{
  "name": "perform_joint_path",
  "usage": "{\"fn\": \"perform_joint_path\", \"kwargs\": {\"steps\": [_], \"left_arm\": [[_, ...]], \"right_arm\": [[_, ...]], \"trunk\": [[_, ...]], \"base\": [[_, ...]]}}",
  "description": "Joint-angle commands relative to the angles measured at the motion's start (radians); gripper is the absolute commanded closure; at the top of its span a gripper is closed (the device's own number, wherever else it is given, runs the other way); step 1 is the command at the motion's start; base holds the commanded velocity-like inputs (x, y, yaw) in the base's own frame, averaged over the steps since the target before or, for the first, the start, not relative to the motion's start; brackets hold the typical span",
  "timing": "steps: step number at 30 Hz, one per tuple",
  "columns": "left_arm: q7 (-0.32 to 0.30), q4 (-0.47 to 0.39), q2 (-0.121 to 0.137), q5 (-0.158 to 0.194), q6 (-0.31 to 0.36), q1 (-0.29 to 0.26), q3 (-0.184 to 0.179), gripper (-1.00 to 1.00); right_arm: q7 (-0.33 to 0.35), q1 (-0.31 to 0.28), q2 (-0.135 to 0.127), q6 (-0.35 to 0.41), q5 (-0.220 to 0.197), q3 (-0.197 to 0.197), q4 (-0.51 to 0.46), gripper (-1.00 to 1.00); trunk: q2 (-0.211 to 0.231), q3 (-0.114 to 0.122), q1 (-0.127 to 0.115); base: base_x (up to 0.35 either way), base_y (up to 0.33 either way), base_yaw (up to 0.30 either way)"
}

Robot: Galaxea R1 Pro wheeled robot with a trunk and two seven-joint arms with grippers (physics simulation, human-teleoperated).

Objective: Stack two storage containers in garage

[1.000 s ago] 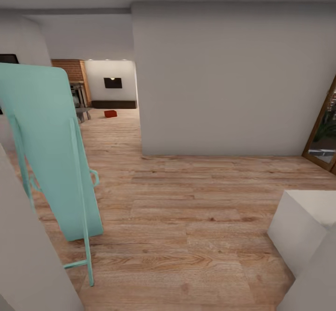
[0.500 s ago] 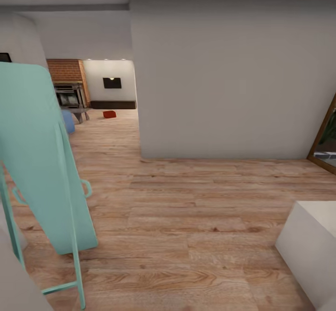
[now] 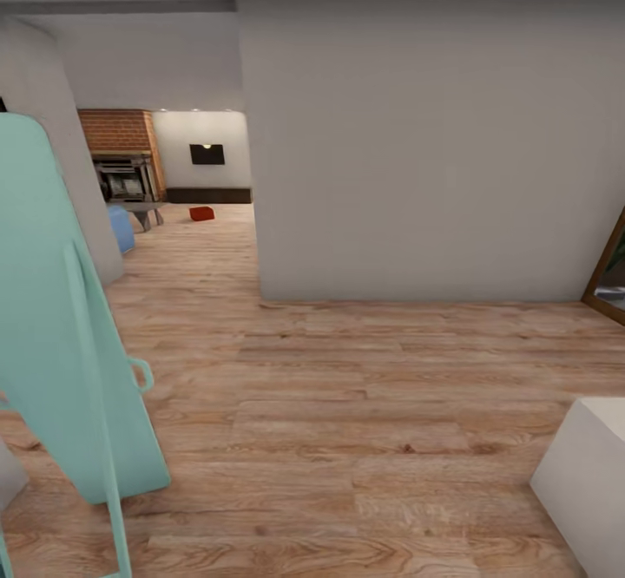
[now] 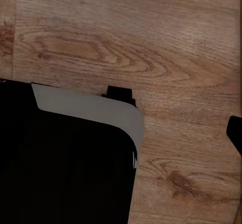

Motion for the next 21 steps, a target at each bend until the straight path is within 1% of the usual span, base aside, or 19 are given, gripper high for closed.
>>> {"fn": "perform_joint_path", "kwargs": {"steps": [1,21], "left_arm": [[0.0,0.001,0.0,0.007,-0.003,-0.001,-0.005,-1.0],[0.0,0.0,0.0,0.006,-0.001,-0.001,-0.005,-1.0]], "right_arm": [[0.0,-0.001,0.0,-0.006,0.004,0.006,0.003,-1.0],[0.0,-0.002,0.0,-0.006,0.004,0.006,0.003,-1.0]], "trunk": [[0.0,-0.001,0.001],[0.0,-0.001,0.001]], "base": [[0.322,0.0,0.0],[0.322,0.0,0.0]]}}
